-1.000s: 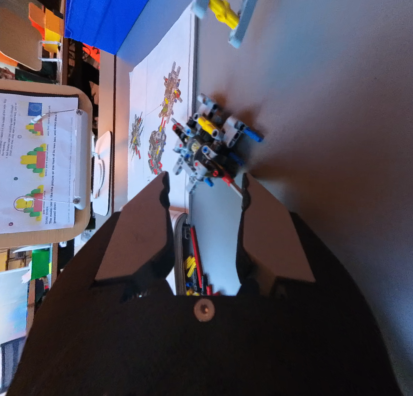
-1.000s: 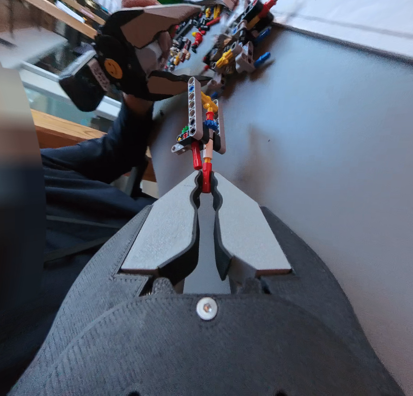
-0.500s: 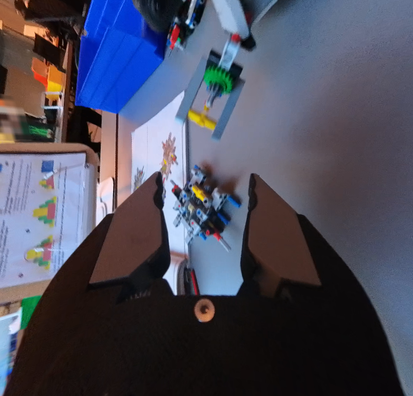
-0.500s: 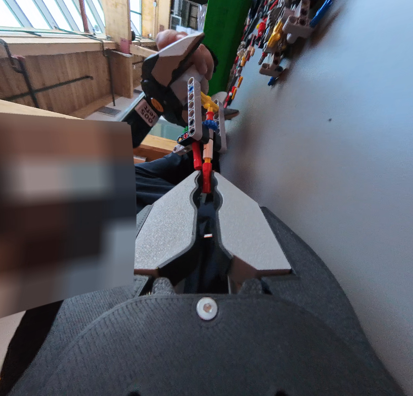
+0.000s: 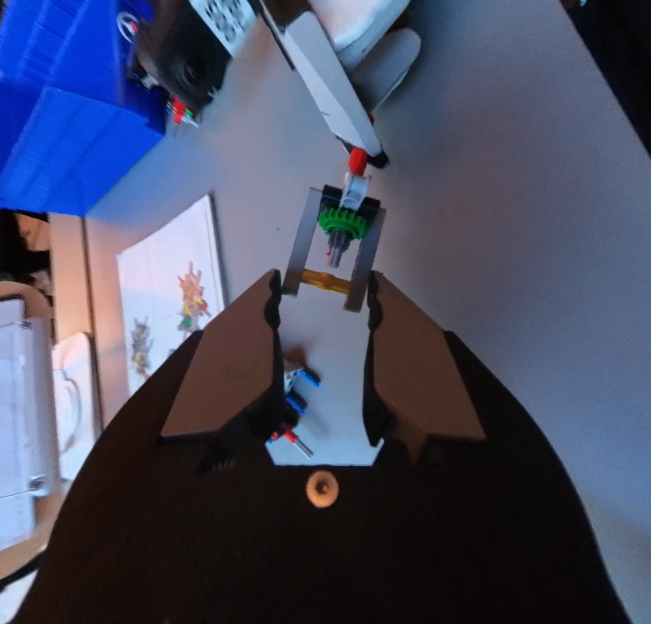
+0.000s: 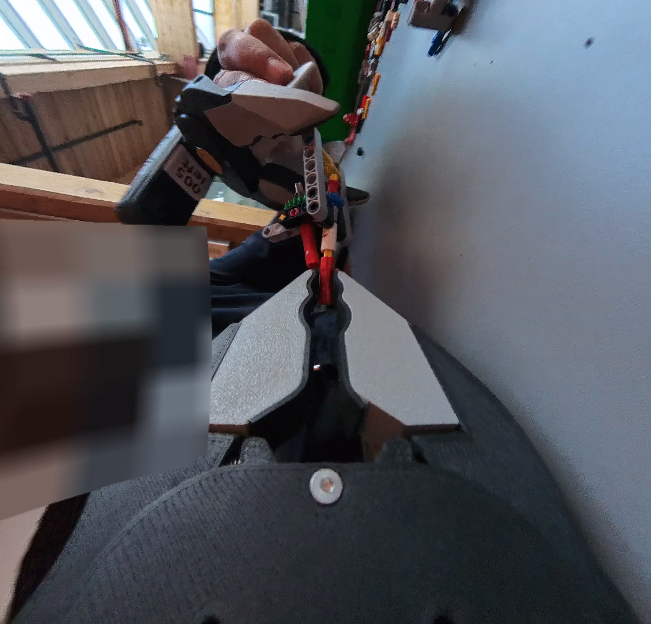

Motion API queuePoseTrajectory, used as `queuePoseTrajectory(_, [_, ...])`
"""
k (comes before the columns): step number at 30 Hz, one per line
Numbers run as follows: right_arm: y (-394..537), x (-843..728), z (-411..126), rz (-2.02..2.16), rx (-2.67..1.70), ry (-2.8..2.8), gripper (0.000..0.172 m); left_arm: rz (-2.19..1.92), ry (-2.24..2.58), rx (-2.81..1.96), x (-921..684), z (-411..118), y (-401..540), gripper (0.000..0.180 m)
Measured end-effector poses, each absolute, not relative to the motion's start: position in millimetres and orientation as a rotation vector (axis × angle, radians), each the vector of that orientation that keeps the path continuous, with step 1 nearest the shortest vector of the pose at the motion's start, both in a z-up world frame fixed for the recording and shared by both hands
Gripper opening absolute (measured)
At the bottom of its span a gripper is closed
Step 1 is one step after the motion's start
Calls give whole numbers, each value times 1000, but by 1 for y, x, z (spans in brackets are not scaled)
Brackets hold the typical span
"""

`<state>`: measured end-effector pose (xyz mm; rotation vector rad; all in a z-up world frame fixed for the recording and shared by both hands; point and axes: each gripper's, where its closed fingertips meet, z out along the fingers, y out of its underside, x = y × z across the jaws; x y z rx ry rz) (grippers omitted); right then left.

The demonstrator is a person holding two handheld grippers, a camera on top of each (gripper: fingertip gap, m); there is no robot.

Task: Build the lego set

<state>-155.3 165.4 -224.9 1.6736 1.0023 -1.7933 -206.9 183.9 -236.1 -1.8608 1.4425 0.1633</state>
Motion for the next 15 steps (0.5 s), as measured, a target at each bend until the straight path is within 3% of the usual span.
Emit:
queuePoseTrajectory(1, [168, -155, -229, -1785, 1728, 1069, 7, 123, 1430, -1912, -207, -241, 183, 46])
queuePoseTrajectory(4, [182, -154, -241, -1748, 1932, 1369, 29, -92, 1374, -2122, -208, -262, 173, 46])
queuePoseTrajectory(6, [187, -154, -242, -1719, 2033, 1669, 35, -244, 1312, -2220, -205, -271, 168, 46])
queuePoseTrajectory(12, [182, -162, -262, -1353, 2078, 2495, 35, -433, 1202, -2253, -199, -273, 173, 45])
queuePoseTrajectory(15, [190, -165, -273, -1153, 2094, 2733, 17, -415, 1213, -2245, -199, -274, 172, 45])
